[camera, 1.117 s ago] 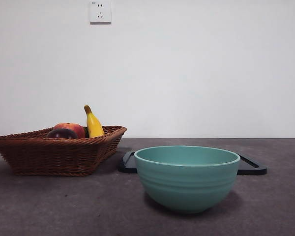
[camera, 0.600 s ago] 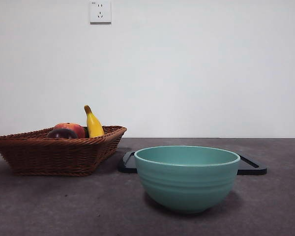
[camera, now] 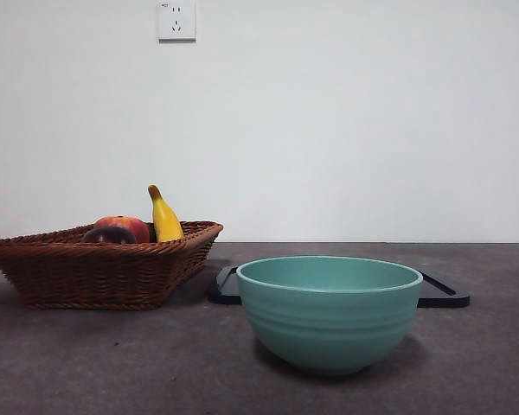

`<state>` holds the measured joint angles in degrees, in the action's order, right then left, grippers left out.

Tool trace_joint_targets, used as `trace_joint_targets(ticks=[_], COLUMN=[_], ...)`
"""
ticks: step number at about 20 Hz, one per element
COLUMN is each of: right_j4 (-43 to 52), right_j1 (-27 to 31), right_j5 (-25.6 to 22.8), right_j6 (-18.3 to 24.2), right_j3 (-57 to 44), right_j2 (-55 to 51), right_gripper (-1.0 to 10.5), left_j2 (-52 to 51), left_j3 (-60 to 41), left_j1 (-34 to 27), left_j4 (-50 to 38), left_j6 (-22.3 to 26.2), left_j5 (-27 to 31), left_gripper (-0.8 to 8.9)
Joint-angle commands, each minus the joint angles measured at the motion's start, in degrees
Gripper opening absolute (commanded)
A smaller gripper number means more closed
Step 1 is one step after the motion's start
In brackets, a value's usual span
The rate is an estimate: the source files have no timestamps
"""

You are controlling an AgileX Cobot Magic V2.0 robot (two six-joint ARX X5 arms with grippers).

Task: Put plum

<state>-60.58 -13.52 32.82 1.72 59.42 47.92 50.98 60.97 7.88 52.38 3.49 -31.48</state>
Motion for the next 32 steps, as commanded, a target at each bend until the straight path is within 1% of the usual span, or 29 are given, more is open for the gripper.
trace_joint_targets(ticks=[1,4,7,10,13,16,20,22,26,32], right_j4=[0.55,0.55,0.72,0.96,0.96,0.96,0.94,0.94,0.94,0.94], right_j1=[-0.28,-0.28,-0.28,-0.28,-0.28,-0.28,-0.28,-0.28,-0.28,-0.28], right_j5=[0.20,0.20,0.20,0.20,0.17,0.17,0.17,0.17,0.17,0.17], right_j6=[0.22,0.22,0.22,0.20,0.22,0.20,0.15,-0.04,-0.07,-0.07], right_j3=[1.14,1.14,1.14,1.14,1.14,1.14,1.14,1.14,1.14,1.14], right_j2=[0.33,0.33,0.33,0.33,0.33,0.33,0.33,0.33,0.33,0.33], right_gripper=[3.4,3.4,3.4,3.4,3.4,3.4,3.4,3.4,3.4,3.4], left_j2=[3.56,8.98,15.56,21.57,27.87,33.07,38.69,40.70,43.47,45.72], left_j3=[1.29,1.31,1.33,1.33,1.33,1.33,1.33,1.33,1.33,1.33], left_j1=[0.63,1.79,3.43,4.70,5.42,5.92,6.43,6.47,6.51,6.88], left_j4=[-3.98,-8.68,-14.88,-20.35,-23.89,-25.92,-28.37,-28.98,-30.99,-31.36], left_j6=[-1.33,-1.36,-1.31,-1.05,0.90,2.05,2.16,2.99,3.34,3.34], left_j5=[1.57,5.84,12.57,15.93,18.95,19.93,19.93,19.93,19.96,19.96], left_gripper=[4.91,4.94,4.94,4.95,4.95,4.95,4.95,4.95,4.95,4.94])
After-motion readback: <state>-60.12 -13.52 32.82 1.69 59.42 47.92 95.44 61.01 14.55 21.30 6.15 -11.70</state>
